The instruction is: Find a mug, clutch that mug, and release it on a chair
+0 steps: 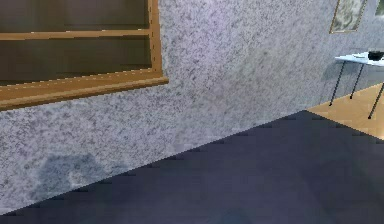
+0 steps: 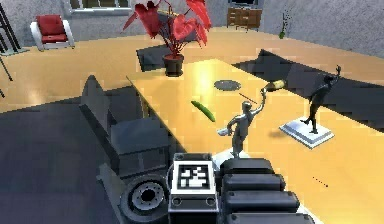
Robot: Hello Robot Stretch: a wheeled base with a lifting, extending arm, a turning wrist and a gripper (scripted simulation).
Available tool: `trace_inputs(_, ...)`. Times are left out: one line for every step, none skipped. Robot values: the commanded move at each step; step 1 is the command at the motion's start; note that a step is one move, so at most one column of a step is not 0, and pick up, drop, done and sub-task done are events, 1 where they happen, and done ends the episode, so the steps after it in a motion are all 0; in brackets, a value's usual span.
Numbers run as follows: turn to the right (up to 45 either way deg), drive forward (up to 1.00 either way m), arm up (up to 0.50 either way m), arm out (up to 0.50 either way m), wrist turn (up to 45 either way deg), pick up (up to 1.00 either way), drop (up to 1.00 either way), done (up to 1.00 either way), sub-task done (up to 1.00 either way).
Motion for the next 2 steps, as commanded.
trace_inputs(-3.0, 0.0, 0.0, 0.0, 0.0, 0.0, 0.0, 0.0, 0.0)
trace_inputs(0.0, 0.0, 0.0, 0.22, 0.0, 0.0, 0.0, 0.0, 0.0)
